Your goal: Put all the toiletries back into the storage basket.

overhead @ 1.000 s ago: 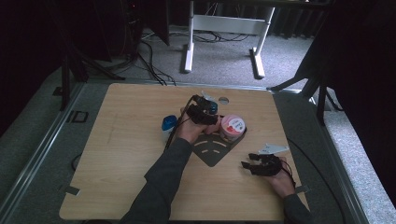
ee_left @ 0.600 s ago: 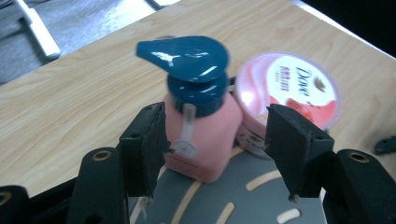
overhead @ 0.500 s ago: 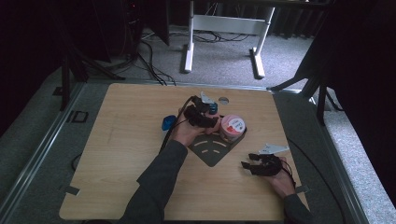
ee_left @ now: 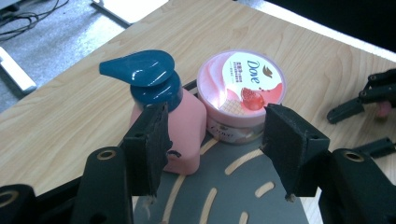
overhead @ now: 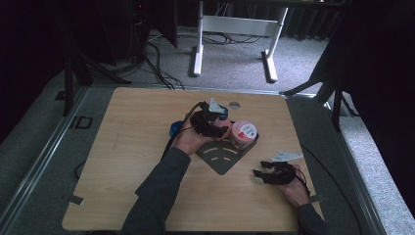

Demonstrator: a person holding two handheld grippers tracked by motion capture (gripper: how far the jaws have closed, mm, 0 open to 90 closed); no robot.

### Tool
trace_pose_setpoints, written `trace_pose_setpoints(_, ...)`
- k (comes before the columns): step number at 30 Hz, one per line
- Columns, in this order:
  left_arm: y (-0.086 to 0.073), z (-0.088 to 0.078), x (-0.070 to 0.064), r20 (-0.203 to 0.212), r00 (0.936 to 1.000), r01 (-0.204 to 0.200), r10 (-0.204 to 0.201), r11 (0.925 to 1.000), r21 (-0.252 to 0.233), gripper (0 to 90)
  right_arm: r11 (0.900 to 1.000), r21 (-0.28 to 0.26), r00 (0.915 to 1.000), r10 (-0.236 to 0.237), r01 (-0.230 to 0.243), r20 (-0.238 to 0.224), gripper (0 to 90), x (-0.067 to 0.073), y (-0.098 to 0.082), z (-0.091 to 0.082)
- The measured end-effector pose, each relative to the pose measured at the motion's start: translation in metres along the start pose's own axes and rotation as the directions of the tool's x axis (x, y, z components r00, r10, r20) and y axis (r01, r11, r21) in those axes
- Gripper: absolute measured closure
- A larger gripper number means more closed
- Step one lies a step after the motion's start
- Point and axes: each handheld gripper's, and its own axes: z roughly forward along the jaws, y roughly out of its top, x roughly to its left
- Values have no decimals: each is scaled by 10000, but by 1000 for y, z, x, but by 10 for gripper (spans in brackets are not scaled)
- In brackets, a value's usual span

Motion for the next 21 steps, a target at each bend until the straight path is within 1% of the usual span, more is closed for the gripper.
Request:
trace_pose_setpoints(4,-1,-10,4,-69,9999,-100,100,9999,-38,426,10000,-16,10000,21,-21,-28,435,0,0,0)
trace_pose_setpoints(11,-5,-24,13,-214,9998,1,-3,10000,-92,431,10000,-14,10000,25,-26,-77,432,0,0,0)
trace_pose_setpoints(15,-7,-30,15,-235,9997,-5,1,9999,-150,450,10000,6,10000,25,-25,-42,436,0,0,0)
trace_pose_setpoints(16,-8,-34,16,-277,9996,-68,62,9998,-207,458,10000,7,10000,27,-27,-43,436,0,0,0)
trace_pose_setpoints(21,-10,-43,19,-401,9991,-103,98,9999,-117,457,10000,-7,10000,44,-44,-42,436,0,0,0)
